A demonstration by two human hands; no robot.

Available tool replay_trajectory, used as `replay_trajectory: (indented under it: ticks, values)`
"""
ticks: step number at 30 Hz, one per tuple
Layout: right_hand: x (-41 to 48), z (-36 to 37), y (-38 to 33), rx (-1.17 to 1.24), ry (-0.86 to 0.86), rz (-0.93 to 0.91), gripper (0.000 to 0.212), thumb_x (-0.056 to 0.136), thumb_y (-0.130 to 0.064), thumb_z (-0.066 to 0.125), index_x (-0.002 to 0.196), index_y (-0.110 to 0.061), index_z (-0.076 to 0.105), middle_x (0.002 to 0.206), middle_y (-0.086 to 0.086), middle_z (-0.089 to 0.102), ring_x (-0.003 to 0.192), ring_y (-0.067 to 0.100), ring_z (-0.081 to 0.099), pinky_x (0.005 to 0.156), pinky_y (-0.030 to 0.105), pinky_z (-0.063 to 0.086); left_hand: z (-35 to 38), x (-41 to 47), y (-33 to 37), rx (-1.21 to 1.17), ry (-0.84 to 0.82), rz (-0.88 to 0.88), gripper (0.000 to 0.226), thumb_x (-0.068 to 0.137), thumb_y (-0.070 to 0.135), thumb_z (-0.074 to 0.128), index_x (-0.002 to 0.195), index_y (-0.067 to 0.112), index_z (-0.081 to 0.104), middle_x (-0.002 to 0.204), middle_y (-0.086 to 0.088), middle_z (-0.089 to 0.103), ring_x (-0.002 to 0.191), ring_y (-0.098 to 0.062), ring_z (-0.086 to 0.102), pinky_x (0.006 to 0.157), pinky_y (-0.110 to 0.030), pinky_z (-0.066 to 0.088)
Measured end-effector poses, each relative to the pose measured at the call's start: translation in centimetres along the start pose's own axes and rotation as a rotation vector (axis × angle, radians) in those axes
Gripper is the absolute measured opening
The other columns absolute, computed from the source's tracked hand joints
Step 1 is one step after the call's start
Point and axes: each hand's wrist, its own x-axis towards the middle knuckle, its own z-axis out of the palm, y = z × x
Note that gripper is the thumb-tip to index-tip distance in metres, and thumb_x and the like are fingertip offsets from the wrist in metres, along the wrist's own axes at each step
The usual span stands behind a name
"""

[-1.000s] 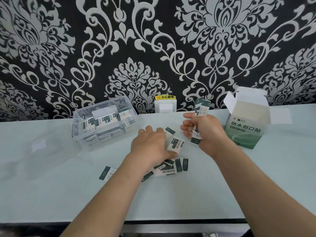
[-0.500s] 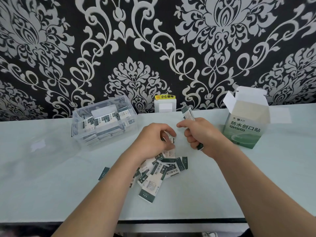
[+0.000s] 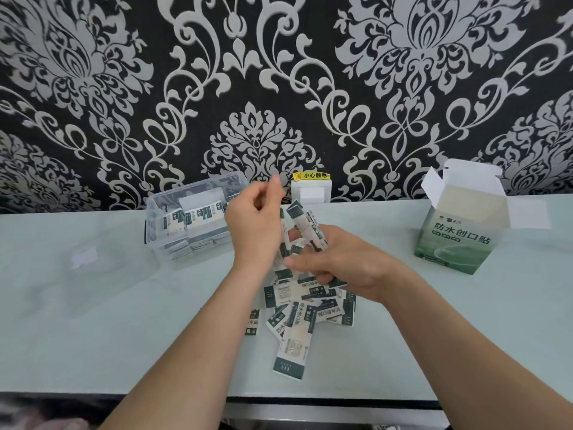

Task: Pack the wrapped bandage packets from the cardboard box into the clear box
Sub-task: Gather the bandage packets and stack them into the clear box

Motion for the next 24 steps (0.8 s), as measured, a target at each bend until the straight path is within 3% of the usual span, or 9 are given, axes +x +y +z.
replay_trajectory:
  ticks: [2, 5, 9, 12, 16, 18, 21, 23, 24]
  values:
    - [0.2, 0.2, -0.1, -0.032, 0.068, -0.047, 0.033, 0.083, -0.009, 0.074, 0.11, -0.008, 0.056, 0.055, -0.008, 0.048, 0.042, 0.0, 0.045, 0.043, 0.014, 0.033, 0.1, 0.0, 0.5, -0.074, 0.061, -0.057, 0.034, 0.097, 0.031, 0.055, 0.065, 0.022, 0.064, 0.048, 0.011, 0.048, 0.047, -0.005, 0.038, 0.049, -0.022, 0.034]
    - [0.4, 0.7, -0.7, -0.071, 0.07, -0.112, 0.018, 0.085, -0.003, 0.069, 0.084, -0.013, 0.055, 0.056, -0.007, 0.046, 0.045, 0.002, 0.044, 0.044, 0.013, 0.034, 0.3, -0.2, 1.5, -0.189, 0.123, -0.138, 0.036, 0.098, 0.029, 0.054, 0.065, 0.019, 0.063, 0.048, 0.013, 0.048, 0.046, -0.001, 0.04, 0.05, -0.014, 0.036]
    - [1.2, 2.1, -0.9, -0.153, 0.085, -0.082, 0.014, 0.073, -0.017, 0.056, 0.085, -0.012, 0.054, 0.077, 0.01, 0.053, 0.071, 0.022, 0.051, 0.064, 0.034, 0.043, 0.5, -0.3, 2.3, -0.258, 0.114, -0.165, 0.034, 0.099, 0.029, 0.052, 0.069, 0.018, 0.065, 0.054, 0.019, 0.058, 0.055, 0.006, 0.051, 0.059, -0.008, 0.041]
    - [1.7, 2.4, -0.8, -0.14, 0.159, -0.067, 0.015, 0.077, -0.016, 0.052, 0.085, -0.004, 0.055, 0.076, 0.012, 0.057, 0.076, 0.026, 0.053, 0.07, 0.041, 0.044, 0.7, -0.3, 2.6, -0.29, 0.049, -0.182, 0.024, 0.099, 0.024, 0.051, 0.081, 0.02, 0.066, 0.069, 0.019, 0.061, 0.065, 0.01, 0.054, 0.068, -0.011, 0.043]
    - [1.4, 1.6, -0.8, 0.13, 0.16, 0.024, 0.008, 0.089, -0.009, 0.049, 0.085, -0.011, 0.056, 0.058, 0.004, 0.051, 0.058, 0.02, 0.044, 0.06, 0.037, 0.033, -0.4, -0.2, 3.1, -0.243, -0.238, -0.11, 0.015, 0.097, 0.017, 0.053, 0.106, 0.023, 0.063, 0.105, 0.013, 0.062, 0.096, 0.012, 0.055, 0.092, -0.019, 0.044]
    - [1.2, 0.7, -0.9, 0.32, 0.133, 0.058, 0.007, 0.089, -0.008, 0.05, 0.086, -0.009, 0.057, 0.057, 0.004, 0.044, 0.052, 0.016, 0.04, 0.051, 0.031, 0.03, -1.9, 0.4, 3.6, -0.107, -0.542, 0.031, 0.039, 0.088, 0.019, 0.067, 0.123, 0.032, 0.057, 0.134, 0.012, 0.05, 0.125, 0.007, 0.042, 0.105, -0.024, 0.035]
    - [0.9, 0.3, -1.3, 0.471, 0.135, 0.106, 0.017, 0.083, -0.003, 0.05, 0.075, -0.004, 0.064, 0.065, 0.01, 0.048, 0.052, 0.018, 0.048, 0.047, 0.027, 0.039, -3.0, -0.2, 4.5, 0.241, -0.987, 0.117, 0.092, 0.069, 0.029, 0.085, 0.139, 0.055, 0.032, 0.158, 0.024, 0.0, 0.145, 0.002, 0.003, 0.113, -0.03, 0.024]
    - [1.0, 0.6, -1.2, 0.536, 0.085, 0.073, 0.017, 0.085, -0.004, 0.05, 0.095, -0.004, 0.064, 0.086, 0.016, 0.055, 0.071, 0.023, 0.059, 0.06, 0.032, 0.048, -2.7, -1.4, 4.4, 0.442, -1.051, 0.19, 0.111, 0.06, 0.036, 0.089, 0.141, 0.061, 0.016, 0.153, 0.03, -0.019, 0.144, -0.001, -0.016, 0.116, -0.036, 0.019]
    - [1.2, 0.7, -0.9, 0.506, 0.071, 0.042, 0.031, 0.079, -0.004, 0.057, 0.11, -0.008, 0.059, 0.1, 0.015, 0.059, 0.085, 0.022, 0.063, 0.072, 0.033, 0.051, -2.3, -1.9, 4.1, 0.504, -1.038, 0.247, 0.115, 0.059, 0.039, 0.089, 0.142, 0.06, 0.013, 0.153, 0.03, -0.022, 0.143, -0.002, -0.021, 0.117, -0.039, 0.016]
